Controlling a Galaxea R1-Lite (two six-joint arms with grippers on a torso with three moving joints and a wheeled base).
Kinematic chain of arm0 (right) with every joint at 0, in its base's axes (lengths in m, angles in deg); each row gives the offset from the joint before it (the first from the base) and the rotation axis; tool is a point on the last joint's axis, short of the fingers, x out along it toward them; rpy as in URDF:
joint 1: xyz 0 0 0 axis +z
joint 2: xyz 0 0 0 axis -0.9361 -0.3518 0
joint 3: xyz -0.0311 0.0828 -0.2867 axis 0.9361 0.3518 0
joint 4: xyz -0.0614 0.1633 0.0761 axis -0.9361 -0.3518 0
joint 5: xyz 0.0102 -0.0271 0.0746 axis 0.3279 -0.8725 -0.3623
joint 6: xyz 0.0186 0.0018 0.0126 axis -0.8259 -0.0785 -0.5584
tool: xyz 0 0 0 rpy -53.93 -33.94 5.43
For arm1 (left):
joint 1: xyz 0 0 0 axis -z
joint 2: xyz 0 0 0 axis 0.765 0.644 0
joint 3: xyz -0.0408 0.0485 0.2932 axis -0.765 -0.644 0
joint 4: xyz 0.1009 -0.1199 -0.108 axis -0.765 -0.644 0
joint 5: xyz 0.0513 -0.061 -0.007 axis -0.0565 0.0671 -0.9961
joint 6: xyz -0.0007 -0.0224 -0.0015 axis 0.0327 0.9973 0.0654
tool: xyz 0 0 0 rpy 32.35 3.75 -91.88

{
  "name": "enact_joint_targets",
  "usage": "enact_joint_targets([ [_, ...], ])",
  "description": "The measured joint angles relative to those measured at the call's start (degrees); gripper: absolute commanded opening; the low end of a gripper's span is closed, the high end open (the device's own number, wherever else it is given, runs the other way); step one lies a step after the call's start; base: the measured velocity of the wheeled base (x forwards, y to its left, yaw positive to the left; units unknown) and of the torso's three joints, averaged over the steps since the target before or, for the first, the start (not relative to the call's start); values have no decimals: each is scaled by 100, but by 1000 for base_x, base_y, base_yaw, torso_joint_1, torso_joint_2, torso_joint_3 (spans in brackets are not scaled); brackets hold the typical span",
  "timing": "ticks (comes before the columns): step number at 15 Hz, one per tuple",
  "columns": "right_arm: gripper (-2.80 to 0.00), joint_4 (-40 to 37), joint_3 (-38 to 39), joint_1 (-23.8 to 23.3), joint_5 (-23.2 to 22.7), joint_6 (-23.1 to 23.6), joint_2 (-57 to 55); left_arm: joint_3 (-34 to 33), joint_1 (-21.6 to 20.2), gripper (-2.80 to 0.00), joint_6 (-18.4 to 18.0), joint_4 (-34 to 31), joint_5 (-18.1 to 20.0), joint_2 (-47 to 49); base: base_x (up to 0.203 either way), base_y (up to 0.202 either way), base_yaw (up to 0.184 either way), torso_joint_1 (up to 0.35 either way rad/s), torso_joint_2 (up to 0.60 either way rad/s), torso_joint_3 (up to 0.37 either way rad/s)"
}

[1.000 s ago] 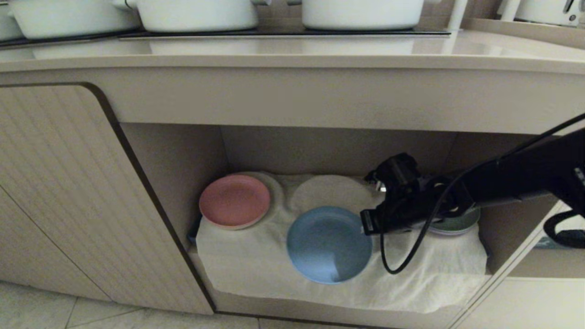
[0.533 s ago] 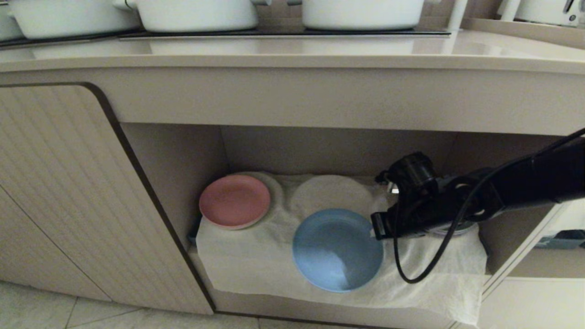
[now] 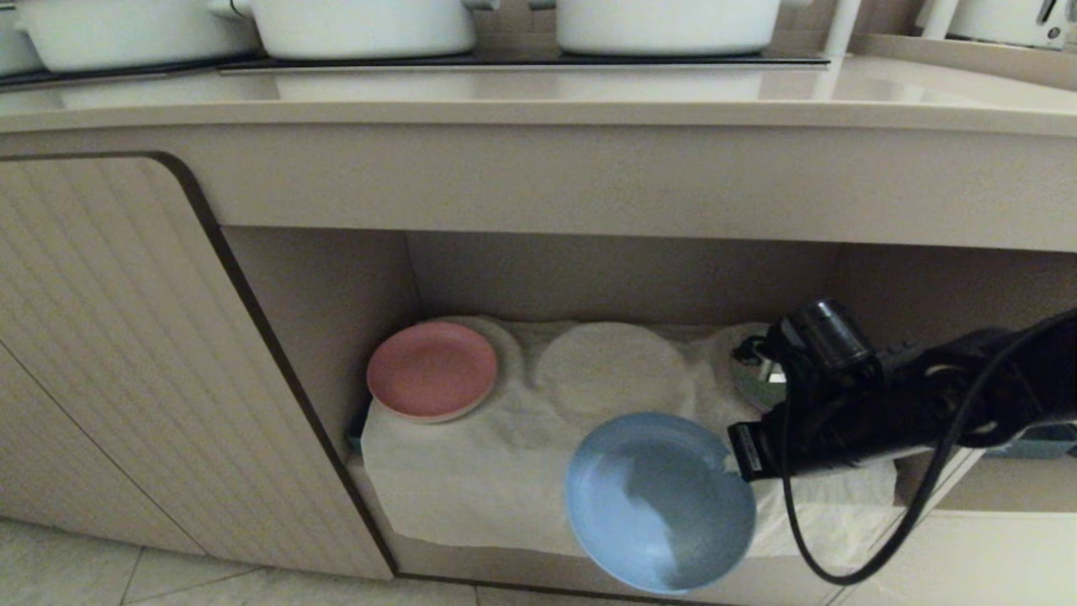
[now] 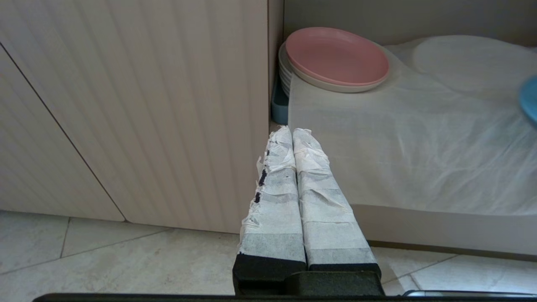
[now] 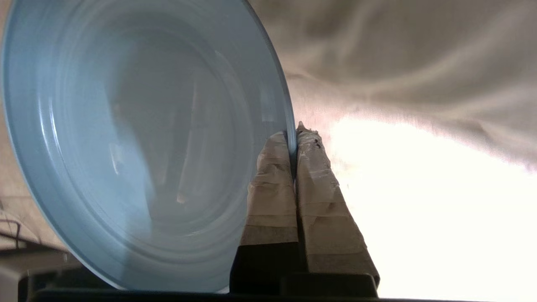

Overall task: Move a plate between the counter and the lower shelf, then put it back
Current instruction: Put the plate

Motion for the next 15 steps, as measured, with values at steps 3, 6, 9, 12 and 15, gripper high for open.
enact_joint_targets([
  [3, -280, -7, 519, -103, -5, -5, 429, 0, 0, -280, 0, 0, 0, 0, 0, 0, 0, 0, 0, 0],
  [6, -280, -19, 986, -373, -2, -13, 892, 0, 0, -280, 0, 0, 0, 0, 0, 0, 0, 0, 0, 0],
  [9, -280, -236, 1362, -717, 0, -8, 1374, 0, 0, -280, -2, -1, 0, 0, 0, 0, 0, 0, 0, 0],
  [12, -280, -281, 1809, -1051, -7, -13, 1911, 0, 0, -280, -1, 0, 0, 0, 0, 0, 0, 0, 0, 0],
  [15, -280, -292, 2294, -1394, -13, -13, 2509, 0, 0, -280, 0, 0, 0, 0, 0, 0, 0, 0, 0, 0],
])
